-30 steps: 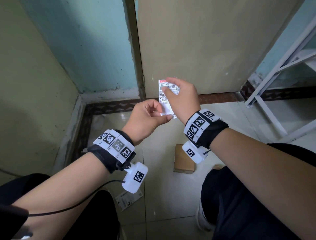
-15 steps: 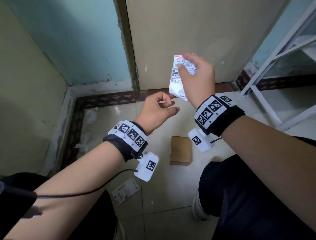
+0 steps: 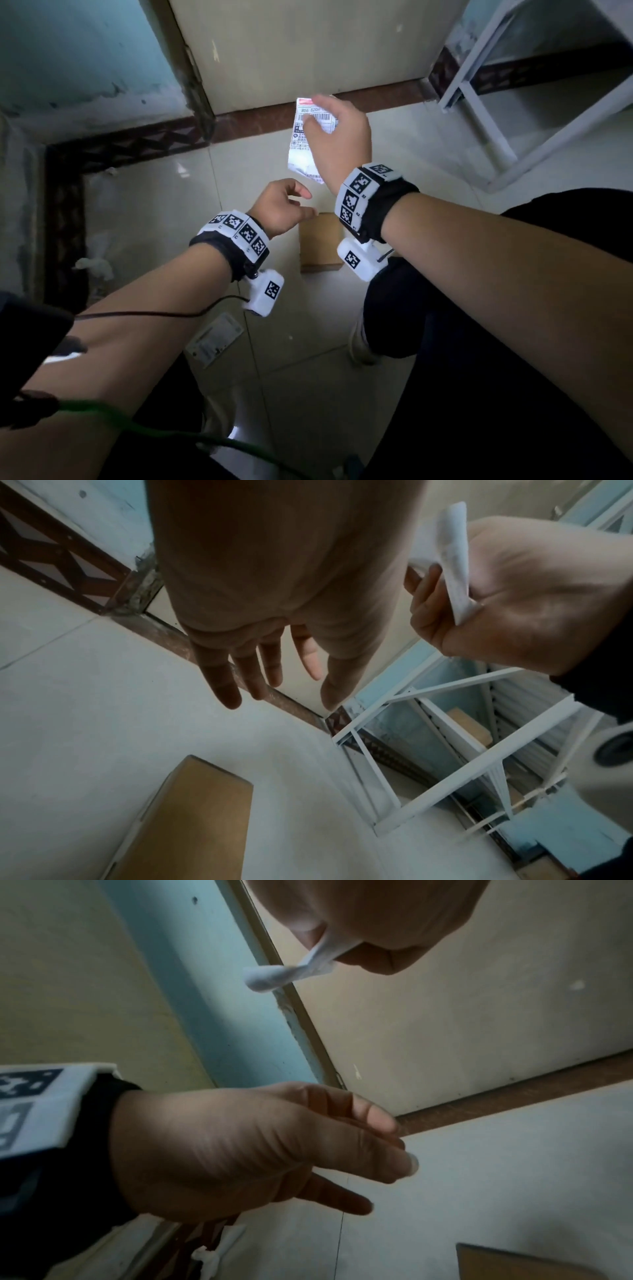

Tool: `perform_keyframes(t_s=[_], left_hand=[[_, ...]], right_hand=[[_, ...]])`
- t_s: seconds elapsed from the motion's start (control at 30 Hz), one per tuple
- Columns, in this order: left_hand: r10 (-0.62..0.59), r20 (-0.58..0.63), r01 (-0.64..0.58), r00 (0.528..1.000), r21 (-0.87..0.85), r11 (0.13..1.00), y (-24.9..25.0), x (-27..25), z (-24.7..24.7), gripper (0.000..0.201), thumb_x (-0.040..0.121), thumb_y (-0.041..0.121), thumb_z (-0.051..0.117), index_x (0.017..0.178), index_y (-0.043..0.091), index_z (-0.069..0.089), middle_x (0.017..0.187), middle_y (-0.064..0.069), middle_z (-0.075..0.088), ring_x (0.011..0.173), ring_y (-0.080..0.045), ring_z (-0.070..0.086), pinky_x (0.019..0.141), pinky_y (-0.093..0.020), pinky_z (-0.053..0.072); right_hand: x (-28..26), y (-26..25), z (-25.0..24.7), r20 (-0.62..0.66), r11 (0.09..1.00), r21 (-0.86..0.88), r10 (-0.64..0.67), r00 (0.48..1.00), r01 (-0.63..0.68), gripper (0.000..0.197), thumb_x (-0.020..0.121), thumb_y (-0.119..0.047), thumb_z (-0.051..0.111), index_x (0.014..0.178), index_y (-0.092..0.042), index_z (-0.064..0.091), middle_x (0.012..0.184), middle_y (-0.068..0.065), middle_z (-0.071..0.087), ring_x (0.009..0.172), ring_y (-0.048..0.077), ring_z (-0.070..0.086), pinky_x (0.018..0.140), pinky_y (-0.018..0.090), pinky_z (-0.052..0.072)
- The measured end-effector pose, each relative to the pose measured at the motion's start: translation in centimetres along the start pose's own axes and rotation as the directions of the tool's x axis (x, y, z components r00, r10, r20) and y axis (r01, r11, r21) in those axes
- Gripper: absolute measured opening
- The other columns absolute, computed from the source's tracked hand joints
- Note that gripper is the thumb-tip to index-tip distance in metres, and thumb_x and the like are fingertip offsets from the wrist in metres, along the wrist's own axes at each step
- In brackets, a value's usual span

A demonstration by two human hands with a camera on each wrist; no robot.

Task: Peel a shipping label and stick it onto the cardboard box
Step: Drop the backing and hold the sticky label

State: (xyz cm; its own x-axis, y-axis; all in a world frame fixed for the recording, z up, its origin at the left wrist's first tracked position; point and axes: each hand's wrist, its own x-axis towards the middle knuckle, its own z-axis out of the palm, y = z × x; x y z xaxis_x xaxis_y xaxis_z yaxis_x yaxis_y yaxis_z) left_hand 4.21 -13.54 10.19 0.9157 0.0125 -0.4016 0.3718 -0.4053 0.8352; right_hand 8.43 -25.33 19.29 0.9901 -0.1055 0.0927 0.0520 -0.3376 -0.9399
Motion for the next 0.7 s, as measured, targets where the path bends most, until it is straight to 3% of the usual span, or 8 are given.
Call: perform_keyframes(t_s=[0.03, 0.1, 0.2, 0.37, 0.47, 0.53, 0.63, 0.7], left_hand=[[-0.006, -0.005, 0.006, 1.000, 0.027, 1.000, -0.3, 0.4, 0.4, 0.031, 0.088, 0.015, 0.088, 0.102, 0.022, 0.062, 0.109, -0.007, 0.065, 0.084, -0.023, 0.062, 0.075, -0.033, 0.051], [-0.023, -0.047, 0.030, 0.999, 0.151, 0.988, -1.0, 1.1, 1.0, 0.059, 0.087, 0.028, 0.091, 0.132, 0.016, 0.055, 0.134, -0.007, 0.063, 0.102, -0.025, 0.069, 0.091, -0.040, 0.057], [-0.072, -0.068, 0.090, 0.995, 0.328, 0.940, -2.4, 2.3, 1.7, 0.098, 0.084, 0.041, 0.092, 0.158, 0.012, 0.034, 0.155, -0.012, 0.056, 0.134, -0.033, 0.063, 0.108, -0.042, 0.052], [-0.196, 0.021, 0.163, 0.980, 0.467, 0.869, -4.6, 5.0, 3.3, 0.118, 0.076, 0.047, 0.098, 0.164, 0.010, 0.029, 0.157, -0.014, 0.054, 0.141, -0.035, 0.057, 0.109, -0.043, 0.051], [-0.193, 0.101, 0.111, 0.976, 0.534, 0.838, -10.9, 9.9, 5.3, 0.150, 0.032, 0.085, 0.095, 0.161, 0.033, 0.037, 0.157, 0.007, 0.055, 0.141, -0.025, 0.060, 0.110, -0.048, 0.057], [-0.165, 0.171, 0.031, 0.971, 0.599, 0.800, -11.5, 11.2, 6.6, 0.160, 0.017, 0.089, 0.091, 0.159, 0.041, 0.036, 0.157, 0.014, 0.053, 0.141, -0.023, 0.060, 0.109, -0.051, 0.057], [-0.191, 0.218, -0.042, 0.957, 0.754, 0.655, -5.9, 8.1, 7.9, 0.147, 0.047, 0.063, 0.100, 0.167, 0.029, 0.023, 0.172, 0.001, 0.035, 0.155, -0.033, 0.039, 0.121, -0.055, 0.045], [-0.201, 0.230, -0.076, 0.952, 0.816, 0.573, -5.0, 7.4, 8.6, 0.145, 0.056, 0.060, 0.101, 0.170, 0.024, 0.018, 0.177, -0.006, 0.021, 0.163, -0.036, 0.022, 0.128, -0.056, 0.034]], right_hand=[[0.0, 0.6, -0.3, -0.001, 1.000, 0.001, 0.022, 1.000, -0.022, 0.033, 0.098, -0.011, 0.069, 0.130, -0.011, 0.075, 0.135, 0.003, 0.070, 0.124, 0.010, 0.062, 0.087, -0.010, 0.032], [-0.2, 1.7, -0.9, -0.009, 0.996, 0.019, 0.086, 0.996, -0.086, 0.033, 0.098, -0.012, 0.068, 0.130, -0.014, 0.075, 0.135, 0.000, 0.071, 0.125, 0.008, 0.062, 0.098, 0.002, 0.038], [-0.8, 3.4, -2.0, 0.019, 0.987, -0.003, 0.158, 0.987, -0.158, 0.032, 0.098, -0.014, 0.068, 0.129, -0.018, 0.075, 0.136, -0.004, 0.071, 0.127, 0.011, 0.063, 0.107, 0.018, 0.045], [-1.2, 4.9, -4.5, 0.069, 0.983, -0.006, 0.184, 0.981, -0.184, 0.033, 0.097, -0.014, 0.068, 0.128, -0.021, 0.075, 0.136, -0.004, 0.071, 0.128, 0.010, 0.063, 0.114, 0.030, 0.051], [-1.6, 6.2, -5.8, 0.079, 0.977, 0.012, 0.209, 0.975, -0.211, 0.031, 0.096, -0.013, 0.070, 0.126, -0.021, 0.077, 0.133, -0.004, 0.073, 0.125, 0.010, 0.065, 0.114, 0.032, 0.051], [-1.8, 7.1, -6.4, 0.070, 0.973, 0.012, 0.229, 0.971, -0.230, 0.031, 0.095, -0.013, 0.071, 0.124, -0.020, 0.078, 0.131, -0.003, 0.074, 0.124, 0.009, 0.066, 0.115, 0.031, 0.050], [-1.5, 8.0, -7.0, 0.053, 0.967, 0.012, 0.254, 0.966, -0.255, 0.030, 0.094, -0.012, 0.072, 0.122, -0.020, 0.078, 0.129, -0.003, 0.074, 0.122, 0.011, 0.067, 0.113, 0.031, 0.051], [-1.1, 8.0, -7.3, 0.048, 0.965, 0.022, 0.259, 0.965, -0.260, 0.029, 0.095, -0.011, 0.072, 0.122, -0.020, 0.078, 0.129, -0.003, 0.074, 0.120, 0.009, 0.067, 0.110, 0.024, 0.052]])
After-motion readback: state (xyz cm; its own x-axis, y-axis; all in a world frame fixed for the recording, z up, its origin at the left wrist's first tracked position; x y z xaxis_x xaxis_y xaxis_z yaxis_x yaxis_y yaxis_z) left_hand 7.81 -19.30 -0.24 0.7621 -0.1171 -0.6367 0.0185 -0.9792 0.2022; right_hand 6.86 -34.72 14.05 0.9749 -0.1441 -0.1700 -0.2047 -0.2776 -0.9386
